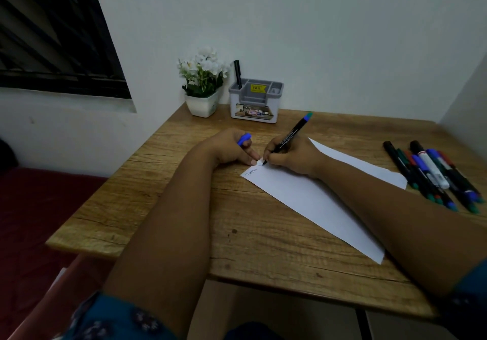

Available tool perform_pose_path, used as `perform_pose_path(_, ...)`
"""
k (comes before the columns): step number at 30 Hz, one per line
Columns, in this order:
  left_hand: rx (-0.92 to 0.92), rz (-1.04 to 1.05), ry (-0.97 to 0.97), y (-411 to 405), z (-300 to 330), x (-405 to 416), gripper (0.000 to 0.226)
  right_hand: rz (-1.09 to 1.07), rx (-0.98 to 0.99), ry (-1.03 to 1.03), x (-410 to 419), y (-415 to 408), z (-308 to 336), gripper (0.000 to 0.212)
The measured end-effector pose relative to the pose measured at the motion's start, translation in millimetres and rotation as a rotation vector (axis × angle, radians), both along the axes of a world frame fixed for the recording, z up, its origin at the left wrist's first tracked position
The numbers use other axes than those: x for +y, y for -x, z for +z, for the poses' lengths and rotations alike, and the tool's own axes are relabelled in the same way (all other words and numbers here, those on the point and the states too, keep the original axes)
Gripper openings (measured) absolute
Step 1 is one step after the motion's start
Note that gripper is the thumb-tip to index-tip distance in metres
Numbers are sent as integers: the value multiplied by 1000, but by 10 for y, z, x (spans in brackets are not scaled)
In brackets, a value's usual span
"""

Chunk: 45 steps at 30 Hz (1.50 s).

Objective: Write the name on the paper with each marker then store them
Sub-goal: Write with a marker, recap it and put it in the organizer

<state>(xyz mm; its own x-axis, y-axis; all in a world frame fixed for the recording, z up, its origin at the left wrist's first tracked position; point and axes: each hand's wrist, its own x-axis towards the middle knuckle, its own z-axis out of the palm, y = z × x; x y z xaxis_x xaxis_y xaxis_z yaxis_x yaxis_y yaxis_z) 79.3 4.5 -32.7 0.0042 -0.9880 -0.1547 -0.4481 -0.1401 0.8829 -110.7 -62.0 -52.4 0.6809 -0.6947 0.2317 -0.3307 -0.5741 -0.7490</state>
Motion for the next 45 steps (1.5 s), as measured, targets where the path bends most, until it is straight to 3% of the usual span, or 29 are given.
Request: perform_pose_path(45, -30, 72, 1, 63, -4, -20, 41, -64, -14, 77, -27, 11, -27, 10)
